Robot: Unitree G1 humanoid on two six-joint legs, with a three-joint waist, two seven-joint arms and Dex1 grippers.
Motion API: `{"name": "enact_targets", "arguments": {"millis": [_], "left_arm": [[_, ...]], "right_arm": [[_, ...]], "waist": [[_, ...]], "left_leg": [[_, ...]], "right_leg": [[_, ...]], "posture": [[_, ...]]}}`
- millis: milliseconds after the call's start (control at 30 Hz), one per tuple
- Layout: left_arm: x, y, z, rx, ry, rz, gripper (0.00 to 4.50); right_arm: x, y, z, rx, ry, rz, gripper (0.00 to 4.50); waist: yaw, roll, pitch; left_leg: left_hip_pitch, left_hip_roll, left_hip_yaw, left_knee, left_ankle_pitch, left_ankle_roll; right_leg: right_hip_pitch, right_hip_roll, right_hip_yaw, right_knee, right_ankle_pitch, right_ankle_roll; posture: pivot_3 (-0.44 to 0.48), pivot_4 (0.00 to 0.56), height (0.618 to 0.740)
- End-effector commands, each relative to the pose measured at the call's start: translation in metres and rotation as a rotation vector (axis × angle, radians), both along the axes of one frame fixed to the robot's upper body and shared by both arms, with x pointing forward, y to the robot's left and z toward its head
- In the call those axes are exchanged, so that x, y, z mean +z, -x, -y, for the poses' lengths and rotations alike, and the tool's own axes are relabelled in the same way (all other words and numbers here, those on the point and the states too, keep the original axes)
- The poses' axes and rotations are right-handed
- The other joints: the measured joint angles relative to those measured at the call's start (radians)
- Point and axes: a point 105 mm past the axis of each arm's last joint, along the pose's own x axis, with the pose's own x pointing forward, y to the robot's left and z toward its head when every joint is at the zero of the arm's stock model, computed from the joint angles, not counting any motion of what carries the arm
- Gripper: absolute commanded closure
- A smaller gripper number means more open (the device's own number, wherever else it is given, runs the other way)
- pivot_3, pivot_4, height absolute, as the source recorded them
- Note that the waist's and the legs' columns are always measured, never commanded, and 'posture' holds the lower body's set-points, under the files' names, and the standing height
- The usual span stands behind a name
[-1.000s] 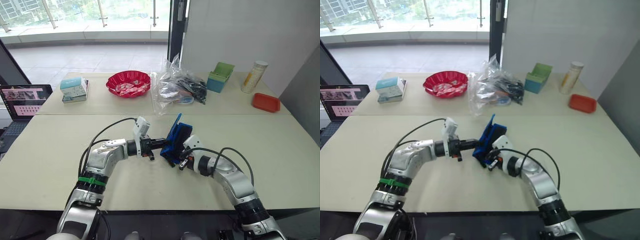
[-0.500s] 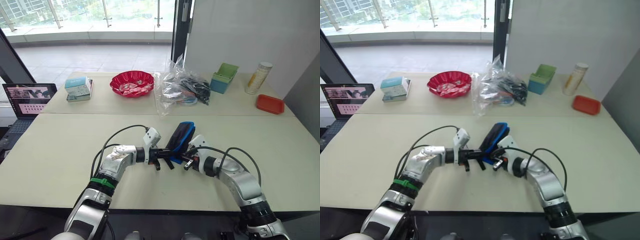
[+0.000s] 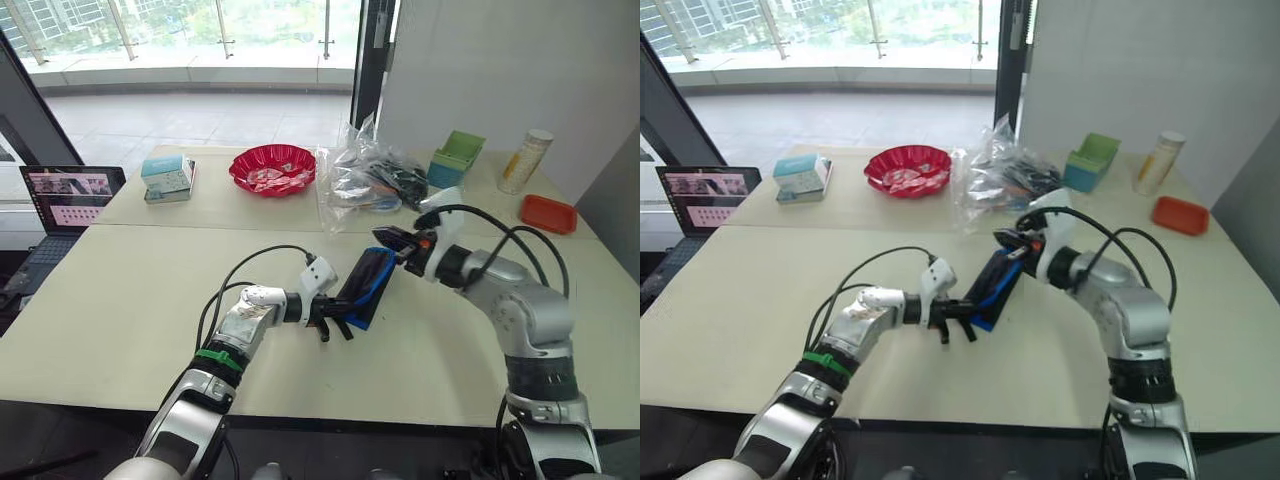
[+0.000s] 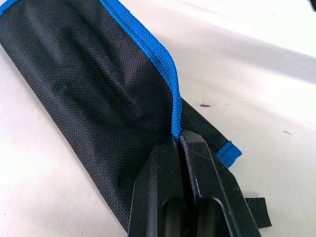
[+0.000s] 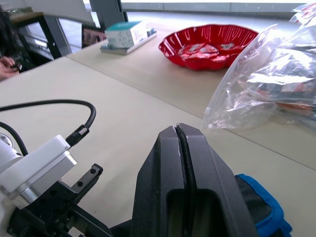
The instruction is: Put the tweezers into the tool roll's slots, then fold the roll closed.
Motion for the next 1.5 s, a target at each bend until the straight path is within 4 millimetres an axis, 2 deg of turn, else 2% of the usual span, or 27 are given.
{"name": "enact_targets", "arguments": {"millis": [33, 133, 300, 367, 433, 567, 700, 733, 800, 1000, 1033, 1133, 1200, 1267, 1367, 1400, 1467, 1500], "left_arm": [[-0.044, 0.013, -0.003, -0.004, -0.178, -0.092, 4.48], [-0.043, 0.018, -0.003, -0.017, -0.174, -0.092, 4.48], [-0.032, 0.028, -0.006, -0.078, -0.157, -0.068, 4.48], [-0.019, 0.033, -0.011, -0.125, -0.134, -0.047, 4.48], [0.0, 0.028, -0.017, -0.12, -0.083, -0.032, 4.48], [0.037, 0.02, -0.024, -0.134, 0.039, 0.026, 3.28], [0.064, 0.016, -0.022, -0.138, 0.165, 0.067, 1.99], [0.066, 0.014, -0.02, -0.126, 0.189, 0.073, 1.99], [0.057, 0.011, -0.015, -0.102, 0.188, 0.048, 2.37], [0.008, 0.004, 0.007, -0.042, 0.077, 0.003, 4.32], [0.002, 0.002, 0.009, -0.019, 0.066, -0.006, 4.47], [-0.016, -0.002, 0.012, 0.02, 0.017, -0.031, 4.47], [-0.027, 0.001, 0.013, 0.008, -0.022, -0.053, 4.47], [-0.032, 0.005, 0.012, 0.0, -0.031, -0.075, 4.47], [-0.034, 0.008, 0.011, -0.008, -0.03, -0.09, 4.47], [-0.036, 0.009, 0.009, -0.009, -0.037, -0.097, 4.47], [-0.041, 0.01, 0.004, 0.0, -0.046, -0.111, 4.47], [-0.042, 0.01, 0.002, 0.008, -0.046, -0.117, 4.47]], "right_arm": [[-0.034, -0.005, -0.004, -0.011, 0.13, -0.064, 4.5], [-0.07, -0.009, 0.002, -0.047, 0.188, -0.143, 4.5], [-0.105, -0.013, 0.02, -0.111, 0.246, -0.225, 4.5], [-0.117, -0.011, 0.026, -0.116, 0.262, -0.255, 4.5], [-0.127, -0.009, 0.03, -0.115, 0.273, -0.281, 4.5], [-0.135, -0.008, 0.036, -0.12, 0.292, -0.289, 4.5], [-0.135, -0.008, 0.038, -0.124, 0.274, -0.283, 4.5], [-0.133, -0.008, 0.037, -0.123, 0.261, -0.276, 4.5], [-0.127, -0.007, 0.033, -0.114, 0.21, -0.255, 4.5], [-0.121, -0.004, 0.026, -0.075, 0.115, -0.219, 4.5], [-0.118, -0.004, 0.025, -0.07, 0.096, -0.206, 4.5], [-0.104, -0.003, 0.022, -0.044, 0.031, -0.153, 4.5], [-0.088, 0.002, 0.017, 0.019, -0.029, -0.091, 4.5], [-0.075, 0.007, 0.013, 0.058, -0.083, -0.04, 4.5], [-0.069, 0.01, 0.014, 0.072, -0.119, -0.02, 4.5], [-0.076, 0.013, 0.013, 0.083, -0.102, -0.048, 4.5], [-0.11, 0.01, 0.016, 0.042, -0.006, -0.147, 4.5], [-0.119, 0.005, 0.02, -0.001, -0.005, -0.179, 4.5]], "waist": [[0.008, -0.001, 0.0], [0.009, -0.001, -0.001], [-0.003, -0.002, -0.002], [-0.01, -0.002, -0.003], [-0.021, -0.002, -0.003], [-0.023, -0.002, -0.003], [-0.008, -0.002, -0.003], [-0.003, -0.002, -0.003], [0.004, -0.002, -0.003], [0.004, -0.002, -0.003], [0.004, -0.003, -0.003], [0.005, -0.003, -0.003], [0.004, -0.003, -0.003], [0.004, -0.003, -0.003], [0.002, -0.003, -0.003], [0.002, -0.003, -0.003], [0.0, -0.003, -0.003], [-0.001, -0.003, -0.003]], "left_leg": [[0.0, 0.0, 0.0, 0.0, 0.0, 0.0], [-0.001, -0.001, 0.0, 0.001, 0.0, 0.0], [-0.001, 0.001, 0.0, -0.001, 0.0, 0.0], [-0.001, 0.001, 0.0, -0.001, 0.0, 0.0], [-0.001, 0.002, 0.0, -0.002, 0.0, 0.0], [-0.001, 0.002, 0.0, -0.002, 0.0, 0.0], [-0.001, 0.001, -0.002, 0.0, 0.001, -0.001], [-0.001, 0.001, -0.003, 0.001, 0.001, -0.002], [-0.001, 0.001, -0.003, 0.002, 0.001, -0.002], [0.004, 0.001, -0.001, 0.0, 0.0, 0.0], [0.004, 0.001, -0.001, 0.0, 0.0, 0.0], [0.004, 0.001, 0.0, 0.0, 0.0, 0.0], [0.004, 0.001, 0.0, -0.001, 0.0, 0.0], [0.005, 0.001, 0.0, -0.001, 0.0, 0.0], [0.005, 0.001, 0.0, -0.002, 0.0, 0.001], [0.005, 0.001, 0.0, -0.002, 0.0, 0.001], [0.006, 0.002, 0.0, -0.002, 0.0, 0.001], [0.007, 0.002, 0.0, -0.002, -0.001, 0.001]], "right_leg": [[0.0, 0.0, 0.0, 0.0, 0.0, 0.0], [0.0, 0.0, 0.0, 0.0, 0.0, 0.0], [-0.001, 0.001, 0.0, 0.001, 0.0, 0.0], [-0.001, 0.001, 0.0, 0.0, 0.0, 0.0], [-0.001, 0.002, 0.0, 0.001, 0.0, 0.0], [-0.001, 0.002, -0.001, 0.001, 0.0, 0.0], [0.0, 0.0, -0.001, -0.002, 0.0, 0.0], [0.001, 0.0, -0.001, -0.002, 0.0, 0.0], [0.001, 0.0, -0.001, -0.003, 0.0, 0.0], [0.006, 0.001, -0.001, -0.006, 0.0, 0.0], [0.006, 0.001, -0.001, -0.006, 0.0, 0.0], [0.007, 0.001, -0.001, -0.008, 0.0, 0.0], [0.008, 0.001, -0.001, -0.01, 0.0, 0.0], [0.009, 0.001, -0.001, -0.01, 0.0, 0.0], [0.01, 0.001, -0.001, -0.011, 0.0, 0.0], [0.01, 0.001, -0.001, -0.011, 0.0, 0.0], [0.01, 0.001, -0.001, -0.011, 0.0, 0.0], [0.011, 0.001, -0.001, -0.011, 0.0, 0.0]], "posture": [[0.0, 0.15, 0.74], [0.0, 0.15, 0.74], [0.0, 0.15, 0.74], [0.0, 0.15, 0.74], [0.0, 0.15, 0.74], [0.0, 0.15, 0.74], [0.0, 0.15, 0.74], [0.0, 0.15, 0.74], [0.0, 0.15, 0.74], [0.0, 0.15, 0.74], [0.0, 0.15, 0.74], [0.0, 0.15, 0.74], [0.0, 0.15, 0.74], [0.0, 0.15, 0.74], [0.0, 0.15, 0.74], [0.0, 0.15, 0.74], [0.0, 0.15, 0.74], [0.0, 0.15, 0.74]]}}
